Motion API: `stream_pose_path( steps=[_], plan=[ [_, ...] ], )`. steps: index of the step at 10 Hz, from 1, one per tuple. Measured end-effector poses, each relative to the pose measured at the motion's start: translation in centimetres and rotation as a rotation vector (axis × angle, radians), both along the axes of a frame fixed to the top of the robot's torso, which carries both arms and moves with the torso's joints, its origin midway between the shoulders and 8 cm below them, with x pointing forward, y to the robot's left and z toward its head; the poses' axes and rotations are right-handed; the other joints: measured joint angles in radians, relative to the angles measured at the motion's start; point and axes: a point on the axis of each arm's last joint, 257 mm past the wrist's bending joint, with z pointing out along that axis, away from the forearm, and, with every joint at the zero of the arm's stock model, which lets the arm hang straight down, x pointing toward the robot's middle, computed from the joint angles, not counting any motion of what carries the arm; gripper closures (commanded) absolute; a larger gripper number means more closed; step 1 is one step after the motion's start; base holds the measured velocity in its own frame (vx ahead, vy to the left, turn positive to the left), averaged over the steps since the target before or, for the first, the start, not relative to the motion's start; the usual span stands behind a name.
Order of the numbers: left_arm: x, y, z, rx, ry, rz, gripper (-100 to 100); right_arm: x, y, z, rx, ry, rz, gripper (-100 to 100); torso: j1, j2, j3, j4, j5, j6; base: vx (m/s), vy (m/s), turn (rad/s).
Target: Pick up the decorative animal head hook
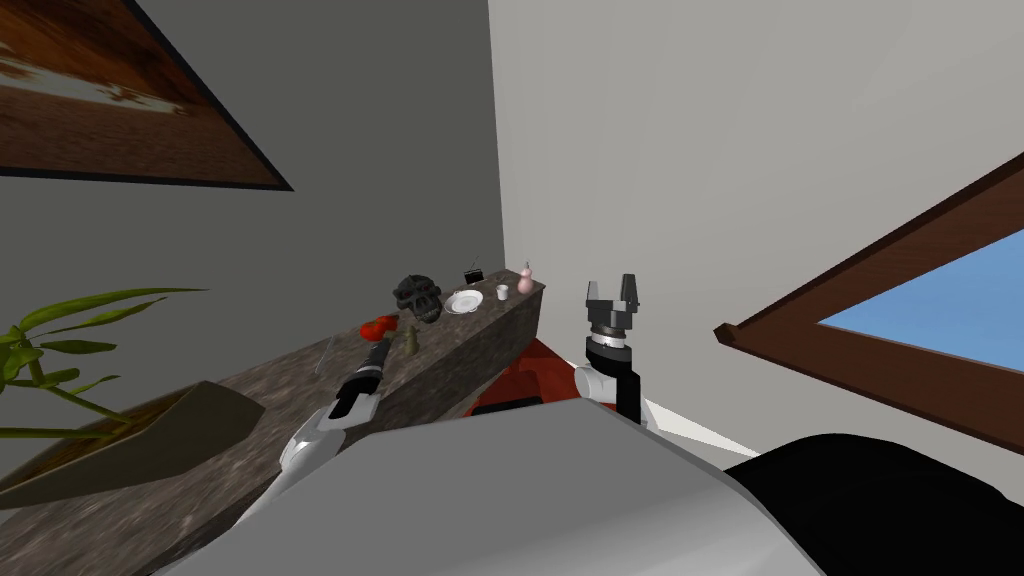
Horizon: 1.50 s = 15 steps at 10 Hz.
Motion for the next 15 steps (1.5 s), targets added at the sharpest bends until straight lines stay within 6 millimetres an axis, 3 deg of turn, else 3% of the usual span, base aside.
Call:
stream_pose_path(
  steps=[2,10,12,15],
  plan=[
    [0.4,-0.6,0.9,0.008,-0.018,-0.01,100,0.0,0.0,0.0,0.0,0.0,0.0,0,-0.004,0.001,0.001,0.001,-0.001,0.0,0.007,0.025,0.028],
    [-1.0,-4.9,0.0,0.003,0.009,-0.009,100,0.0,0.0,0.0,0.0,0.0,0.0,0,-0.002,0.001,0.001,0.001,-0.002,-0.001,0.013,0.042,0.035],
    [-0.5,-5.6,1.7,0.016,-0.022,-0.018,100,0.0,0.0,0.0,0.0,0.0,0.0,0,-0.005,0.002,0.002,0.001,-0.003,0.0,0.009,0.024,0.03],
    [-1.8,-7.0,1.5,0.019,-0.007,0.003,100,0.0,0.0,0.0,0.0,0.0,0.0,0,0.0,0.002,0.001,0.0,-0.002,-0.002,0.019,0.064,0.056]
  ],
)
